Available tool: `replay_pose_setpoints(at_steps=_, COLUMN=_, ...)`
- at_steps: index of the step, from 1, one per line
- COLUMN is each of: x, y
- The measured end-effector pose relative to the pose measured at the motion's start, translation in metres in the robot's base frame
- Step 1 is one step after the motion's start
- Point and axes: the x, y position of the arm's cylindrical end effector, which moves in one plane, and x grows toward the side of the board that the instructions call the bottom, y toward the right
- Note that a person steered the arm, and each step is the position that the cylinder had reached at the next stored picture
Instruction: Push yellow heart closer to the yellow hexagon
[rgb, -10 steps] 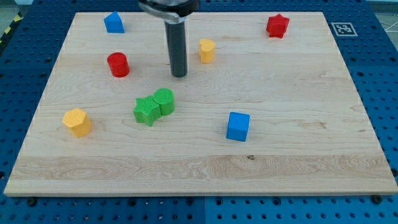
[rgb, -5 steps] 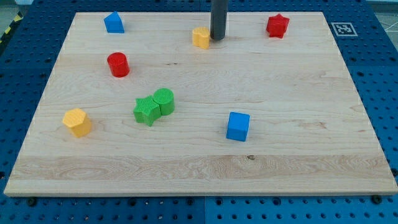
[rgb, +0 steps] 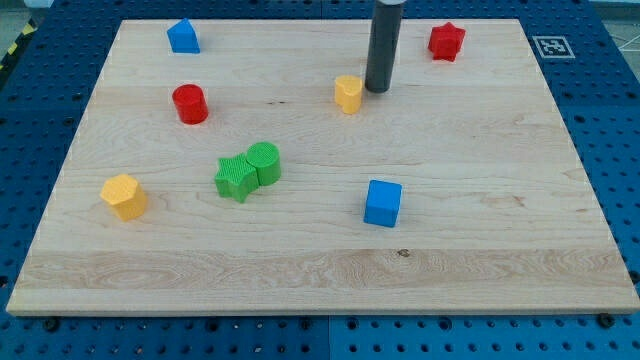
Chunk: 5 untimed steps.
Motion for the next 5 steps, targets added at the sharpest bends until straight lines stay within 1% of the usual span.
replay_pose_setpoints(at_steps=1, x=0.019, y=-0.043)
replay_pose_setpoints(at_steps=3, x=0.019, y=-0.124)
replay_pose_setpoints(at_steps=4, x=0.022, y=-0.146)
replay_pose_setpoints(at_steps=5, x=0.027, y=-0.138)
